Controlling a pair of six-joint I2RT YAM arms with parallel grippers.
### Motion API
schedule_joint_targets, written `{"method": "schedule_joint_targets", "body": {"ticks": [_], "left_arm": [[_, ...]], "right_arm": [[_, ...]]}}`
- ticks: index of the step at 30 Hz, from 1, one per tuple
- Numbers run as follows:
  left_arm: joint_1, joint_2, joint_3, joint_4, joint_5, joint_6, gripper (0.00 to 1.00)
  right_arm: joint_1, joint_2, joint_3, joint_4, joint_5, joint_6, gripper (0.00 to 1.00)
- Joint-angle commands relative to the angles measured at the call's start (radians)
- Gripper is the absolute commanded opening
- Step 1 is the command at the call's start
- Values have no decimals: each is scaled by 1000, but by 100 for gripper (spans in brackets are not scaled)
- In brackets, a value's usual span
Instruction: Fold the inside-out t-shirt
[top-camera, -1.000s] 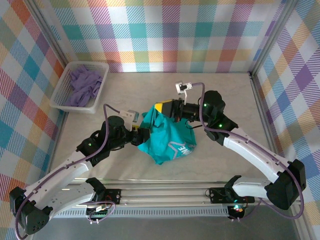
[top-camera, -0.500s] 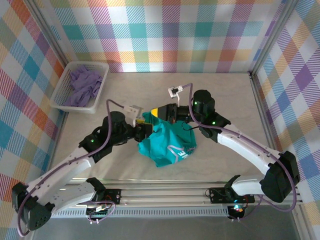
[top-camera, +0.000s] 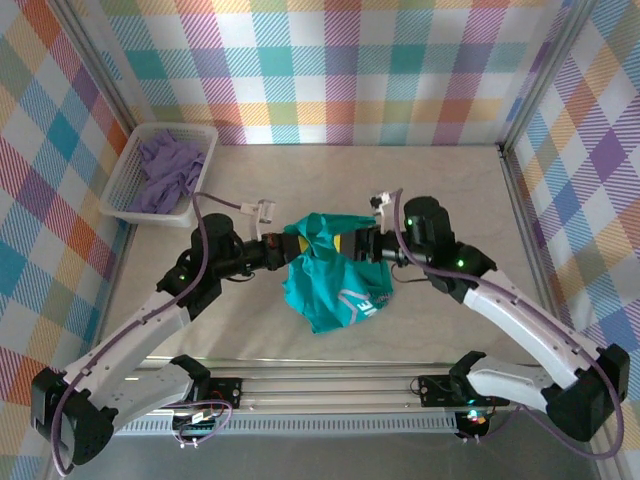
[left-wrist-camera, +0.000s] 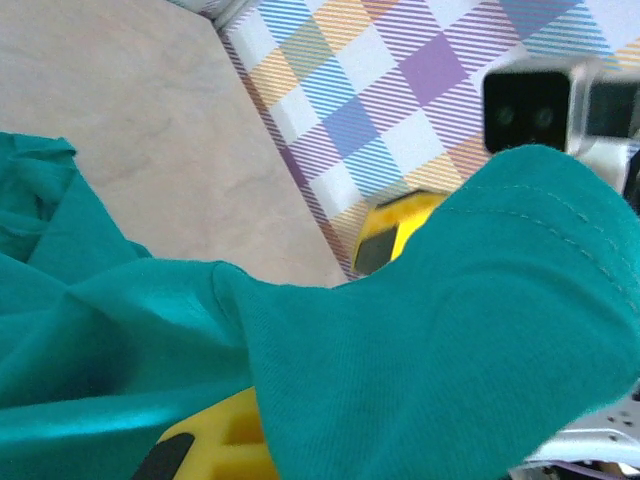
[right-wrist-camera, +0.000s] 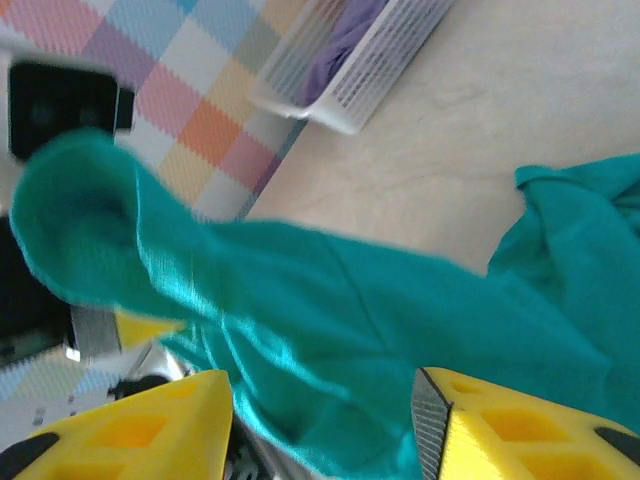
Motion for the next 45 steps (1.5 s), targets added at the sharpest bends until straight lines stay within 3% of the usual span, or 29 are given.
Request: {"method": "schedule_joint_targets", "body": {"ticks": [1,8,13,15,18,20,25,30,32,35,38,40,45], "left_arm": [[3,-49,-5,32,11,-34,0],[3,-60,1,-4,15,-6,0],[3,-67,-11,-8,25,8,0],[3,-67,-16,-3,30,10,0],[3,-72,-25,3,27,13,0],[7,-77,-42,44,39,-6,0],[34,-79,-81,157,89,-90,0],[58,-96,-104,208,113,-123,4],[66,-111,-115,227,120,-134,1],[69,-140,-146,325,151,-169,0],[70,-168,-165,404,188,-178,0],[71,-180,-173,437,214,-166,0],[70,-184,-162,412,244,-115,0]], "right_arm": [[64,-23,-46,54,6,-38,53],[114,76,-1,124,24,-68,57],[114,133,41,153,17,-90,52],[115,149,55,154,12,-100,41],[103,129,32,184,-7,-120,10],[75,90,-27,259,-62,-121,0],[12,3,-188,554,-272,-104,0],[-21,5,-242,693,-387,-73,0],[-35,10,-260,740,-413,-55,0],[-55,18,-250,664,-358,-50,0],[-59,37,-172,389,-174,-65,7],[-59,50,-153,324,-116,-38,15],[-59,51,-118,239,-115,-67,27]]}}
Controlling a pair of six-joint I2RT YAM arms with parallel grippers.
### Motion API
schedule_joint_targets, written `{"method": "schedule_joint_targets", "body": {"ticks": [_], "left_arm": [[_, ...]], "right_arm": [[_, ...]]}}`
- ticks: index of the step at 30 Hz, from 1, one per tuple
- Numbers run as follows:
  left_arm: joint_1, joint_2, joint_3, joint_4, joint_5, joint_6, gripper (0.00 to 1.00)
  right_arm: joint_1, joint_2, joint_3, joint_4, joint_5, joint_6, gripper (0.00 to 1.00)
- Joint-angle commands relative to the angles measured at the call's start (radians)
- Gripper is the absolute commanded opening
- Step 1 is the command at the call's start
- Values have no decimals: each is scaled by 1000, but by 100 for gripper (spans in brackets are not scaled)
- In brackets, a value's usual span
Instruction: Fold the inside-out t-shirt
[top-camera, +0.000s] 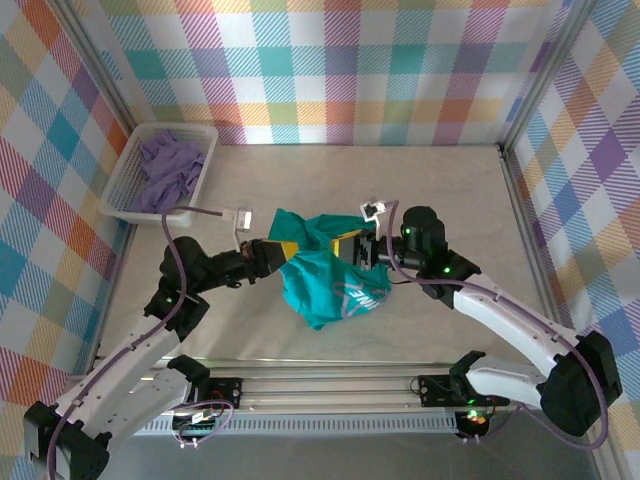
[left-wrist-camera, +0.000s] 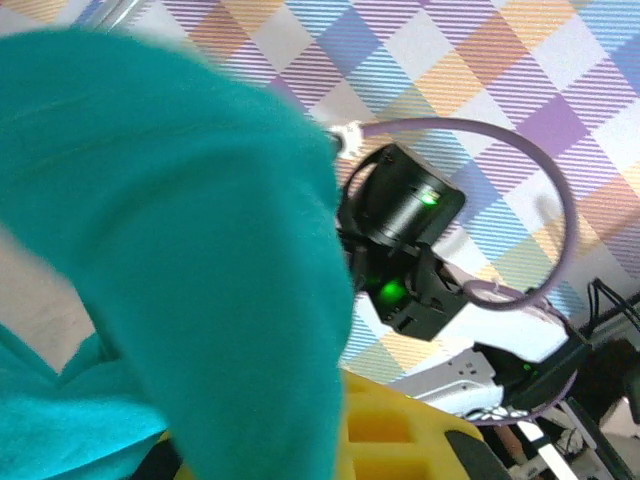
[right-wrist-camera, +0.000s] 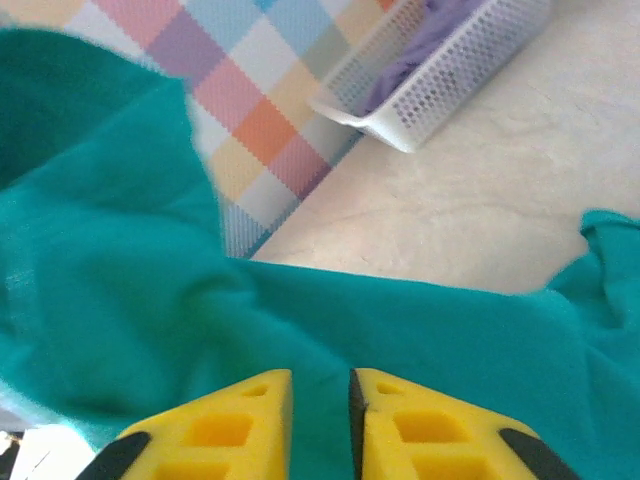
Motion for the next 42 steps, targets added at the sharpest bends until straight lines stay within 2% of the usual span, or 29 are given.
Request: {"method": "schedule_joint_targets", "body": {"ticks": [1,6,9,14,19,21,22,24,27,30,32,36,40,42], "left_arm": [[8,-16,5,42,42,50,0],[8,-18,15,-24,32,118,0],[7,-22,19,-69,16,156,0],[7,-18,18,-73,21,165,0],[6,-22,19,-79,21,170,0],[6,-23,19,-83,20,172,0],[6,-23,19,-84,19,172,0],[6,-24,21,-90,16,177,0],[6,-28,20,-97,14,180,0],[6,-31,22,-116,1,193,0],[6,-33,18,-144,-21,209,0],[6,-36,-2,-197,-100,230,0],[6,-28,-9,-183,-106,231,0],[6,-23,-3,-202,-123,241,5]], "right_arm": [[-4,-16,36,-101,23,-52,30],[1,-132,25,-156,-41,-233,44],[18,-159,56,-162,-97,-273,51],[87,-59,205,-290,-29,-350,60],[94,49,295,-333,-6,-370,61],[96,85,313,-335,-11,-360,58],[96,97,319,-333,-16,-352,55],[95,110,322,-321,-21,-335,42],[96,107,313,-322,-3,-332,35],[90,78,283,-289,7,-299,12],[62,42,247,-222,-42,-251,4],[-10,-32,143,13,-196,-116,0],[-35,-28,101,141,-296,-42,0],[-39,-17,82,202,-334,-7,0]]}}
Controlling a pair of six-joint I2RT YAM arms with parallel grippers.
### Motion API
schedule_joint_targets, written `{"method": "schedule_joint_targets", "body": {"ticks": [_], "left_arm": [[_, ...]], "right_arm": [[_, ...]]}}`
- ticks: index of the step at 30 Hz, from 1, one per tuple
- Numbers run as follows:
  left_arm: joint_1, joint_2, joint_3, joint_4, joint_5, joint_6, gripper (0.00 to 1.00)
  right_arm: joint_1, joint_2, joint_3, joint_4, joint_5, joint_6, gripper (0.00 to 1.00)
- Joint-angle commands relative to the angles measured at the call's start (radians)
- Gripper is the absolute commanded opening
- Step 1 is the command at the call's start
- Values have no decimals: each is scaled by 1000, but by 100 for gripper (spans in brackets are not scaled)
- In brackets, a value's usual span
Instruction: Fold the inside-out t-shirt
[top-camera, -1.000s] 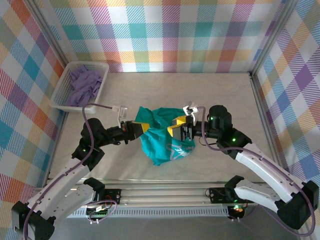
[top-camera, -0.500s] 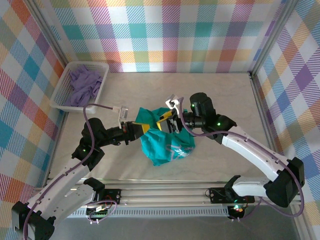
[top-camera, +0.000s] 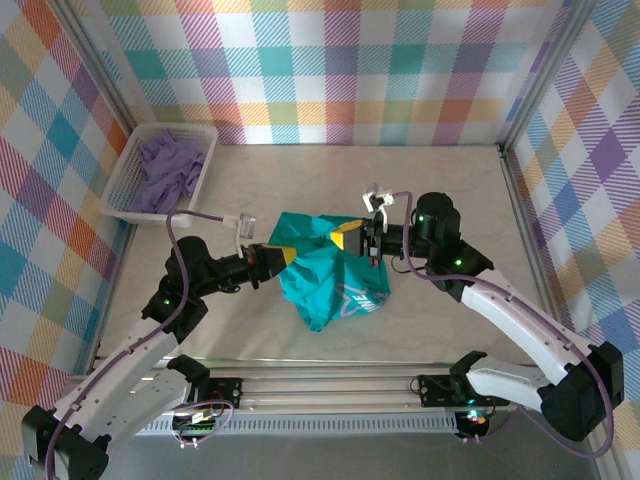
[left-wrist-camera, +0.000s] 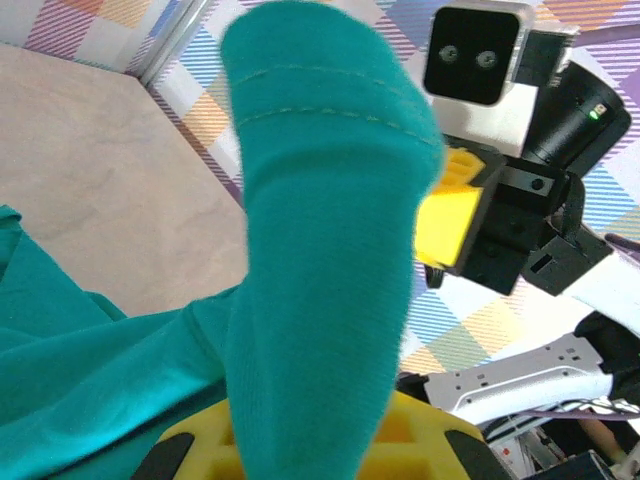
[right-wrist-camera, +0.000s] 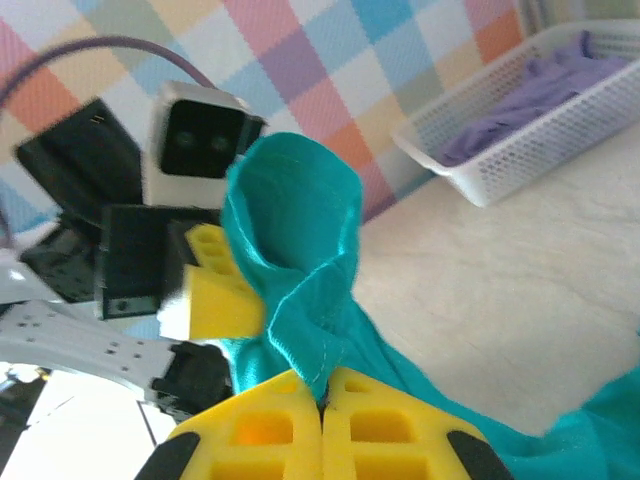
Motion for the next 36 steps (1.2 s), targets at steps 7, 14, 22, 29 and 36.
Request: {"method": "schedule_joint_targets", "body": {"ticks": [7,14,22,29,36], "left_arm": [[5,-10,27,-163,-134,113,37],[3,-69,109,-431,-342,159,65],[-21,-154,198,-607,-457,248,63],[-142,-79,307,-600,-351,371,44],[-242,178,485,-757,-378,529,48]], "right_arm": [[-8,11,-64,253,-107,121,0],[-8,7,-90,269,-76,100,0],[-7,31,-50,169,-46,87,0],[-8,69,7,50,-29,79,0],[-8,94,31,16,-36,85,0]]}}
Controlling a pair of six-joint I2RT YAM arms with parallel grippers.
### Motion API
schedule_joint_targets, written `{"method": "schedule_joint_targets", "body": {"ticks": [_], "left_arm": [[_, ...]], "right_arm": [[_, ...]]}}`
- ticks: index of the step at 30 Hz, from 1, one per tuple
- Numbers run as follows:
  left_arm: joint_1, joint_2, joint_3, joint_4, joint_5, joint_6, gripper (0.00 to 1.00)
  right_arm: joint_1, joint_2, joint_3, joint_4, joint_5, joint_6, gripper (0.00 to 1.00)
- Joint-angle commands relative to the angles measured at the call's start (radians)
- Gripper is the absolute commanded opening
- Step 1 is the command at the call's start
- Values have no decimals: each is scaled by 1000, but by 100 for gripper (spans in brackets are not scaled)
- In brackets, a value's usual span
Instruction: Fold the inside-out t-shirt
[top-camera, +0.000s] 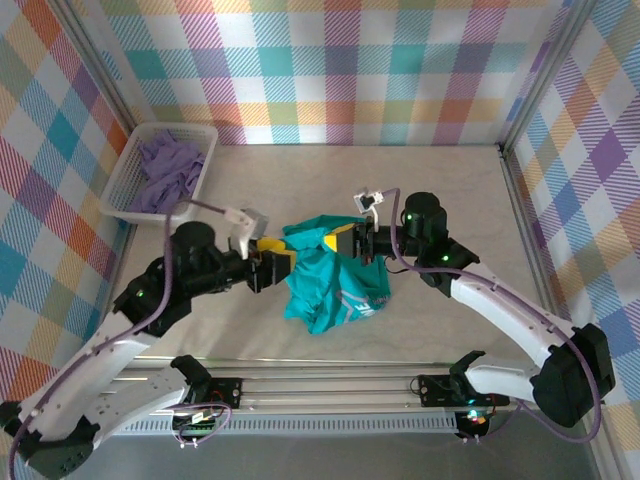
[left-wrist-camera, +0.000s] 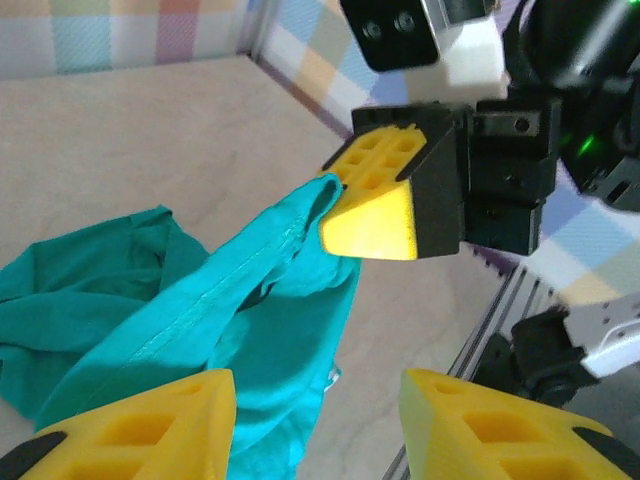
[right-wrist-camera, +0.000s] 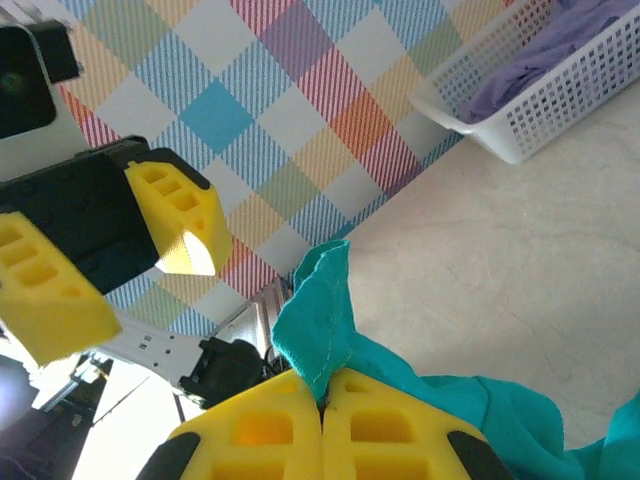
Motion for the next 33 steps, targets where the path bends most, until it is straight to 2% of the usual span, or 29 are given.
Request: {"method": "schedule_joint_targets", "body": {"ticks": [1,5,11,18,24,29,31,33], "left_arm": [[-19,112,79,-121,-1,113,48],[-20,198,140,-176,-54,159,51],[-19,250,156,-217,-131,178,51],[-19,300,173,-203,-151,201,50],[-19,333,185,-215,-82,205,27],[-19,324,192,-231,-56,203,13],[-19,311,198,-236,-51,194,1],[-17,271,184,-207,-37,167,0]], "right_arm": [[-4,9,47,-22,-8,-10,0],[-4,11,52,-28,-17,-9,0],[-9,3,54,-41,-22,-18,0],[-11,5,54,-30,-35,-9,0],[-15,-8,51,-41,-25,-14,0],[-31,-10,54,-52,-17,-15,0],[-42,-13,59,-63,-9,-15,0],[-47,-16,69,-110,27,-29,0]]}}
